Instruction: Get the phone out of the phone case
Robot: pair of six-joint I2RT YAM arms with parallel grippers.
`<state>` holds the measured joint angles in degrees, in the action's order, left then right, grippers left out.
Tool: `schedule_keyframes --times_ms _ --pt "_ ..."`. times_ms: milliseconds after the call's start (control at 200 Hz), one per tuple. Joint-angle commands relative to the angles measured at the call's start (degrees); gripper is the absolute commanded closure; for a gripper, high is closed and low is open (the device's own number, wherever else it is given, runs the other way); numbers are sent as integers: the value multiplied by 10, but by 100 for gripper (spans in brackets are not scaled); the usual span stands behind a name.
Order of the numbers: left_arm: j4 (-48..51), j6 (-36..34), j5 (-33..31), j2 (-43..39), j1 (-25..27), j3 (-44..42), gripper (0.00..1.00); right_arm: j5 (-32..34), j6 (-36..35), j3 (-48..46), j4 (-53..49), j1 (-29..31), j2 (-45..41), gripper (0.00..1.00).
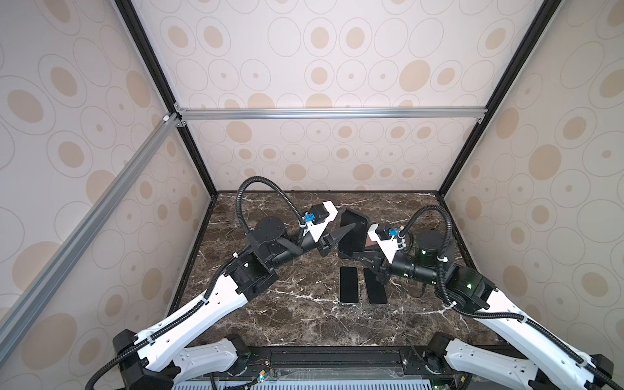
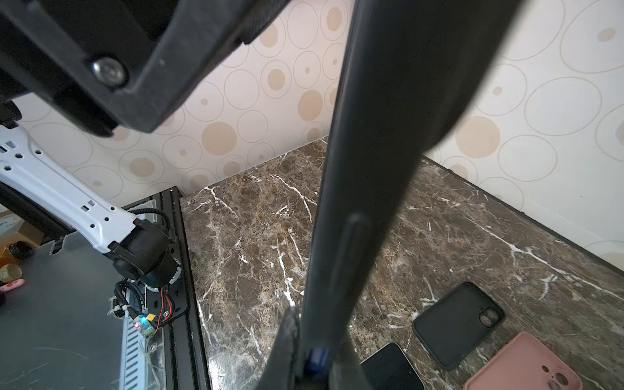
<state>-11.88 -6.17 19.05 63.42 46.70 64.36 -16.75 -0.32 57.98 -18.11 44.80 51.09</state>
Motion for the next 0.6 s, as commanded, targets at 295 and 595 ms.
schedule_keyframes --times_ms 295,595 --pt "-100 135 137 -18 -109 -25 45 -14 -39 16 45 23 -29 100" --pt "-119 234 209 -50 -170 -40 44 111 7 -6 64 16 -27 100"
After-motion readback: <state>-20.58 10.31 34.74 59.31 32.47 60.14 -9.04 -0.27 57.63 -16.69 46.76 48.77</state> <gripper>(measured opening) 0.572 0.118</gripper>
